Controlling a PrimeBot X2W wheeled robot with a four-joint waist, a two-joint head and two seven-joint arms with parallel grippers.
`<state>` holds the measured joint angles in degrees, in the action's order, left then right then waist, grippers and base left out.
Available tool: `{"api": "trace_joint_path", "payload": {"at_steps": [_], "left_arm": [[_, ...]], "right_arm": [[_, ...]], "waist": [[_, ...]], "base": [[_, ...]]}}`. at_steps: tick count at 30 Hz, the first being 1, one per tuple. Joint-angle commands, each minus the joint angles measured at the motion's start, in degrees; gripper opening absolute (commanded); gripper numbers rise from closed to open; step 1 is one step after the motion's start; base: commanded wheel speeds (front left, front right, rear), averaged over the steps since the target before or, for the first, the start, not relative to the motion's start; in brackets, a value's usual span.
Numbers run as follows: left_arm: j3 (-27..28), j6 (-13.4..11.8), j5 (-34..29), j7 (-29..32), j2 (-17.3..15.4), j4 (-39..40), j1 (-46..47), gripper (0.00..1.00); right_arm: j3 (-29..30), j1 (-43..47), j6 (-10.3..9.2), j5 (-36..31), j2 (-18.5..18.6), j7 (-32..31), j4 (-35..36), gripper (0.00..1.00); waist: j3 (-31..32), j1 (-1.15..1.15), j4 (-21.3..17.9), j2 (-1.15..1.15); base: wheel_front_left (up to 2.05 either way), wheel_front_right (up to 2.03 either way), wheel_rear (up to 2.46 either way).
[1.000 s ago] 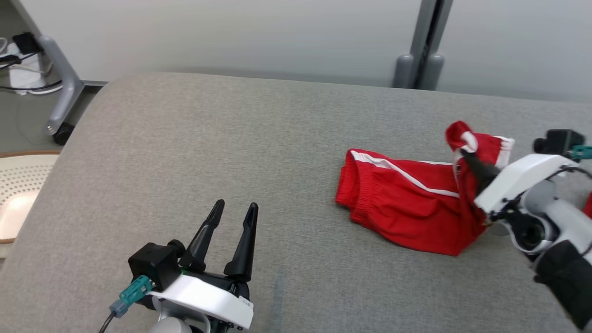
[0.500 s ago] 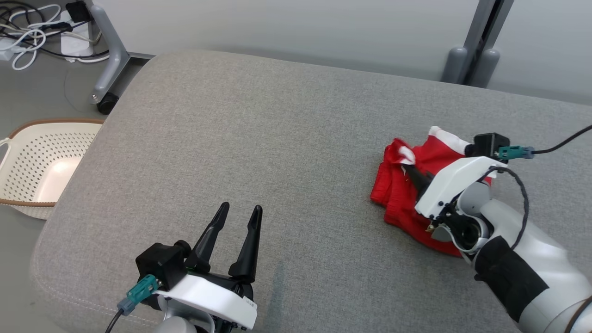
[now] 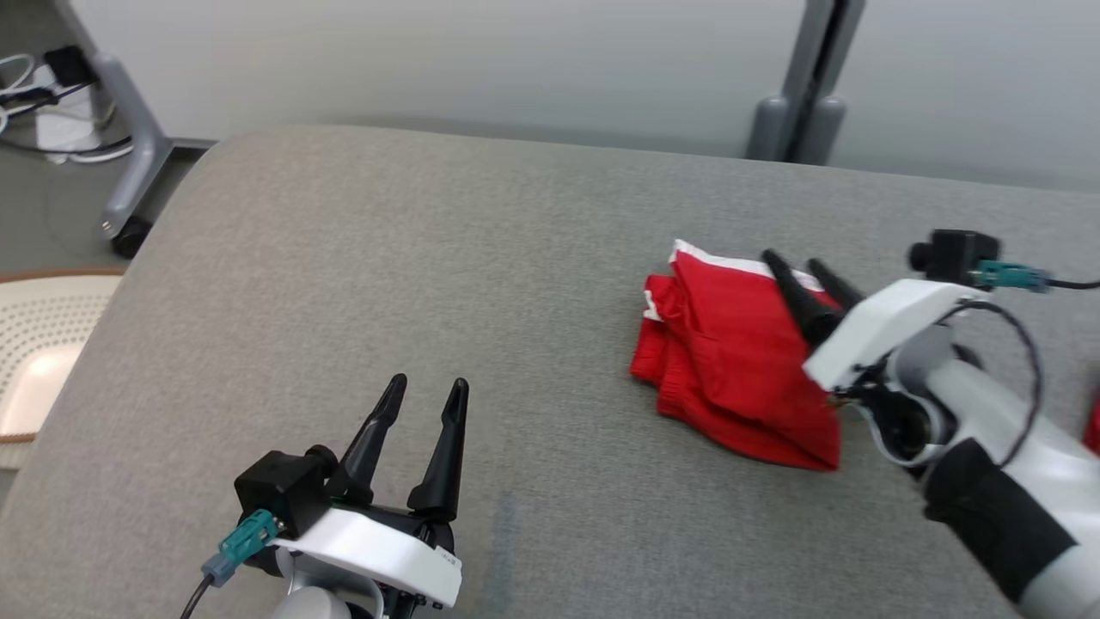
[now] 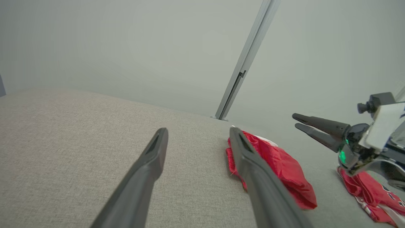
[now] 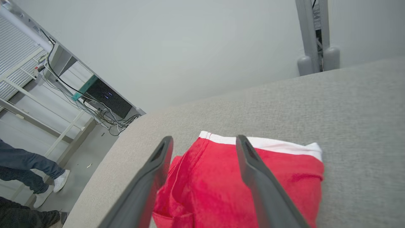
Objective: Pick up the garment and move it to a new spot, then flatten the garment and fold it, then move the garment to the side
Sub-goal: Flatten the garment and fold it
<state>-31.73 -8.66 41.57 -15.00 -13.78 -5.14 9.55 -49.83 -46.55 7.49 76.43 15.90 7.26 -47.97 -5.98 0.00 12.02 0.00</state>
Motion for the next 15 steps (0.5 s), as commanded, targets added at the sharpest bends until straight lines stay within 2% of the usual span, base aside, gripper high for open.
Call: {"api": "trace_joint_path", "payload": {"at_steps": [1, 7, 12, 15], "left_arm": [[0.4, -0.2, -0.4, -0.1, -0.5, 0.3, -0.9, 1.00], [1.0, -0.6, -0.7, -0.1, -0.9, 1.0, -1.4, 1.00], [0.9, -0.5, -1.0, -0.1, -1.1, 1.3, -1.3, 1.00], [0.5, -0.3, -1.3, -0.1, -1.0, 1.3, -0.6, 1.00]], "right_arm": [[0.5, 1.1, 0.01, -1.0, 2.4, 2.1, 1.3, 1.00], [2.1, 4.4, 0.01, -3.6, 8.8, 6.1, 5.2, 1.00], [2.9, 5.9, 0.01, -5.1, 9.5, 6.9, 5.0, 1.00], [3.0, 6.1, 0.01, -6.2, 8.2, 7.0, 3.6, 1.00]], "waist": [[0.8, 0.00, -1.6, 0.00], [1.1, 0.00, -4.0, 0.00], [0.7, 0.00, -4.4, 0.00], [0.2, 0.00, -3.9, 0.00]], "base": [[0.00, 0.00, 0.00], [0.00, 0.00, 0.00], [0.00, 0.00, 0.00], [0.00, 0.00, 0.00]]}}
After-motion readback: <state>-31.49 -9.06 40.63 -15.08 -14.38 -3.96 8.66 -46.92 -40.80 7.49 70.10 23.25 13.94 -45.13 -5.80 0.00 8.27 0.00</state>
